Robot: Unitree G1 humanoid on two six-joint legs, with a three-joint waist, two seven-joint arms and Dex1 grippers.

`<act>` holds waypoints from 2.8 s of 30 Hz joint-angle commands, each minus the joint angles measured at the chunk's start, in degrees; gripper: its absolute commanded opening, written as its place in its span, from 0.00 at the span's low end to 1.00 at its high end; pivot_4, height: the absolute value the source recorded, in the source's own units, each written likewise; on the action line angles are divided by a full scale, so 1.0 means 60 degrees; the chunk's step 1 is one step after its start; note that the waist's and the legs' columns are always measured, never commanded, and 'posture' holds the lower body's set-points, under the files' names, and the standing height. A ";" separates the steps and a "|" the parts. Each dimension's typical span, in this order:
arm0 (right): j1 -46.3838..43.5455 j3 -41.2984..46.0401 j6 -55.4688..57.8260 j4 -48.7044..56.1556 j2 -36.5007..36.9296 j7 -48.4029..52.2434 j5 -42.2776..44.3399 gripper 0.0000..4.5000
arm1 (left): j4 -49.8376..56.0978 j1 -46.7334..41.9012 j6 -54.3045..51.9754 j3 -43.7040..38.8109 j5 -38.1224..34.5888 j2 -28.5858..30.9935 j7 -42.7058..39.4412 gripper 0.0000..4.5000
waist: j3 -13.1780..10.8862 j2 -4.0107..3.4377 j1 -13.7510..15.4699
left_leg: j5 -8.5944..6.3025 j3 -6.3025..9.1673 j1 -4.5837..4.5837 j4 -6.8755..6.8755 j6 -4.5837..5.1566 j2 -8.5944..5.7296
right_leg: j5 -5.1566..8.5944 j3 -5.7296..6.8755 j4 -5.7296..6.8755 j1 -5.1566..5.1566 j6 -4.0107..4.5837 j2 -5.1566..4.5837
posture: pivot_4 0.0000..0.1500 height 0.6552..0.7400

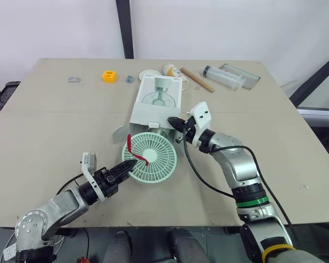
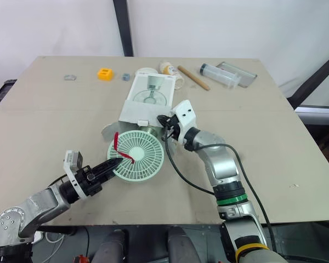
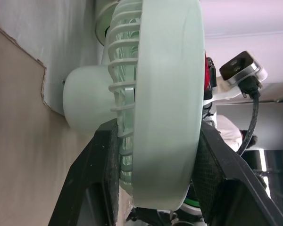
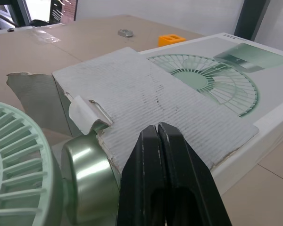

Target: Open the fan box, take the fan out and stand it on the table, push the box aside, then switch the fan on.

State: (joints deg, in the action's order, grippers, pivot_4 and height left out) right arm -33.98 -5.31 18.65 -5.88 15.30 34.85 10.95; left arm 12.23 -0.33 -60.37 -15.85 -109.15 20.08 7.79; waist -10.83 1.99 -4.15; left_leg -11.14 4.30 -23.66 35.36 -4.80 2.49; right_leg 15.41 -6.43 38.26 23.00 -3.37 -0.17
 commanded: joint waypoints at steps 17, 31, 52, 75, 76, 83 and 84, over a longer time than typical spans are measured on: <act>0.0215 0.0770 0.0216 0.1200 0.0558 0.0499 0.0827 0.00 | -0.0522 -0.0894 0.0203 -0.0547 0.4224 0.4225 -0.5694 0.98 | -0.0015 -0.0025 -0.0018 | -0.0001 -0.0009 -0.0042 -0.0011 -0.0001 0.0003 | 0.0012 0.0003 -0.0001 0.0051 0.0012 -0.0003 | 1.00 1.00; 0.3022 0.2283 0.0941 0.3950 0.2498 0.2768 0.3369 0.99 | -0.0868 -0.2231 0.9331 0.1922 1.3787 0.5697 -0.9951 1.00 | -0.0026 -0.0041 0.0045 | -0.0003 -0.0003 -0.0085 -0.0051 0.0003 0.0003 | 0.0023 0.0013 -0.0021 0.0089 0.0029 -0.0006 | 1.00 1.00; 0.4373 0.2004 -0.1518 0.3283 0.3783 0.5864 0.3122 0.99 | -0.7317 -0.4497 2.4276 0.2726 2.0226 0.4190 -0.9353 1.00 | -0.0027 -0.0047 0.0246 | -0.0009 -0.0020 -0.0073 0.0008 0.0016 0.0003 | 0.0004 0.0013 -0.0014 0.0048 0.0000 -0.0012 | 1.00 1.00; 0.4204 0.1702 -0.1754 0.3289 0.3807 0.5464 0.2807 0.99 | -0.7567 -0.5529 2.3964 0.1994 2.8586 0.2586 -0.2441 1.00 | -0.0014 -0.0048 0.0246 | 0.0002 -0.0018 -0.0031 0.0090 0.0020 -0.0001 | -0.0014 0.0009 0.0092 0.0024 -0.0011 -0.0008 | 1.00 1.00; 0.4220 0.1696 -0.1758 0.3297 0.3800 0.5448 0.2805 0.99 | -0.7497 -0.5564 2.3784 0.2217 2.8875 0.2662 -0.1915 1.00 | -0.0014 -0.0048 0.0247 | 0.0002 -0.0018 -0.0029 0.0091 0.0020 -0.0002 | -0.0014 0.0009 0.0098 0.0024 -0.0011 -0.0009 | 1.00 1.00; 0.4248 0.1646 -0.1779 0.3303 0.3796 0.5333 0.2802 0.99 | -0.7006 -0.5717 2.3071 0.3760 3.0122 0.3309 0.1012 1.00 | -0.0013 -0.0048 0.0248 | 0.0002 -0.0018 -0.0023 0.0094 0.0020 -0.0005 | -0.0014 0.0008 0.0116 0.0024 -0.0011 -0.0014 | 1.00 1.00; 0.4247 0.1641 -0.1773 0.3300 0.3794 0.5325 0.2795 0.99 | -0.6973 -0.5759 2.2918 0.4011 3.0243 0.3412 0.1371 1.00 | -0.0013 -0.0047 0.0248 | 0.0002 -0.0019 -0.0022 0.0094 0.0020 -0.0007 | -0.0014 0.0008 0.0118 0.0024 -0.0012 -0.0016 | 1.00 1.00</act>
State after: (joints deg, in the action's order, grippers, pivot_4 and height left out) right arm -8.53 4.39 8.64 12.18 37.63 67.14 27.39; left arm -31.49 -33.76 78.59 6.09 71.07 39.45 10.73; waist -10.91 1.71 -2.66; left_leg -11.13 4.19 -23.79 35.92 -4.68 2.44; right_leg 15.33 -6.38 38.97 23.14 -3.44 -0.26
